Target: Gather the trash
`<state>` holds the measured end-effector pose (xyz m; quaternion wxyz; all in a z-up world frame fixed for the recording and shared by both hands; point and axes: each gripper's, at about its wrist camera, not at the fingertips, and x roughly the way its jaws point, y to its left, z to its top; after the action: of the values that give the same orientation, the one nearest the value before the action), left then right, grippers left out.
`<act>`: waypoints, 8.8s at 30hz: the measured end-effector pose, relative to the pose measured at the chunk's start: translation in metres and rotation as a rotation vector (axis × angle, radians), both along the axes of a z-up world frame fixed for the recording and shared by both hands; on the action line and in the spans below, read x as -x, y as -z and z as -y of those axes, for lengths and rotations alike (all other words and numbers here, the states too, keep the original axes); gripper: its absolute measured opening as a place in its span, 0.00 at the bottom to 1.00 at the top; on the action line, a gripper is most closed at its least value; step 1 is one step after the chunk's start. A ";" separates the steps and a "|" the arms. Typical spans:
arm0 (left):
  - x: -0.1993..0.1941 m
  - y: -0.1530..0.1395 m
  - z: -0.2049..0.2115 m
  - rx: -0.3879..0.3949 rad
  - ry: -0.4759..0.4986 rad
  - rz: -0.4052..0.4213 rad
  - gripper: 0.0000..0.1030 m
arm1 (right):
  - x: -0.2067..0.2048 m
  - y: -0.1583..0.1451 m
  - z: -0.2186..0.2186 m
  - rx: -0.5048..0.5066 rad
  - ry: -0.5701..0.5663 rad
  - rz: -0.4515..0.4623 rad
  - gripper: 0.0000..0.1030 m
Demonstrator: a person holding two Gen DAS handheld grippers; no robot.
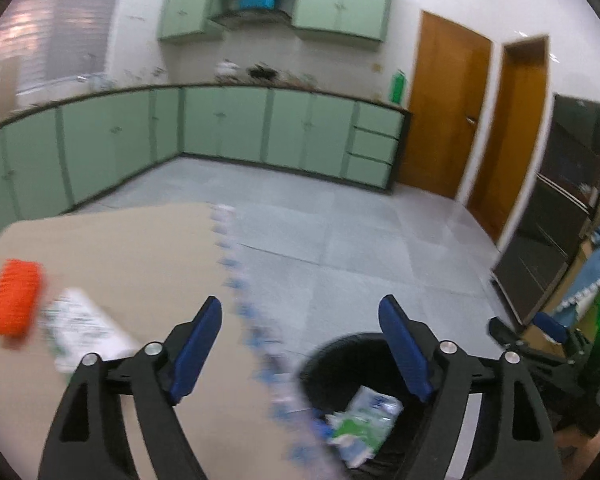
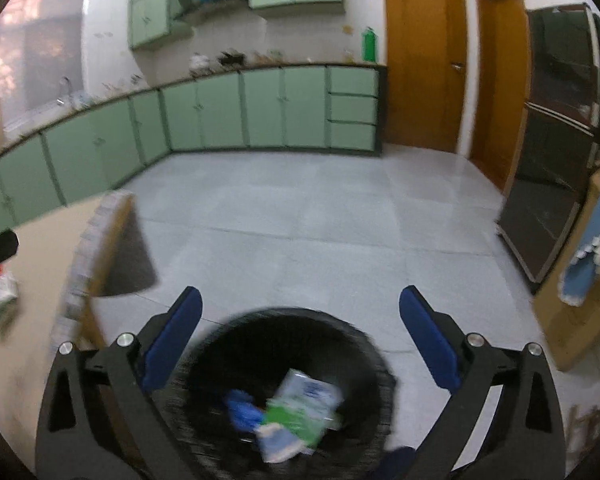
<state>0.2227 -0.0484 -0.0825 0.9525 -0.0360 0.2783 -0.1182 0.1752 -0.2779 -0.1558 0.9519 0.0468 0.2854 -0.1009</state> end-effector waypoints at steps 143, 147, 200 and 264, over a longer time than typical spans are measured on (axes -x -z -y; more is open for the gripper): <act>-0.035 0.076 0.138 -0.042 0.245 -0.198 0.13 | -0.031 0.056 0.032 -0.163 -0.076 -0.233 0.17; -0.039 0.077 0.142 -0.047 0.256 -0.209 0.34 | -0.036 0.062 0.034 -0.145 -0.066 -0.236 0.30; 0.165 -0.054 -0.018 -0.036 0.040 0.040 0.94 | 0.175 -0.103 -0.076 -0.011 -0.124 0.004 0.95; 0.191 -0.065 -0.042 -0.047 -0.003 0.070 0.94 | 0.178 -0.115 -0.094 0.025 -0.180 0.021 0.95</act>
<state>0.0321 -0.0066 -0.0178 0.9624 -0.0099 0.2473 -0.1116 -0.0033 -0.1837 -0.0412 0.9606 0.0101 0.2771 -0.0181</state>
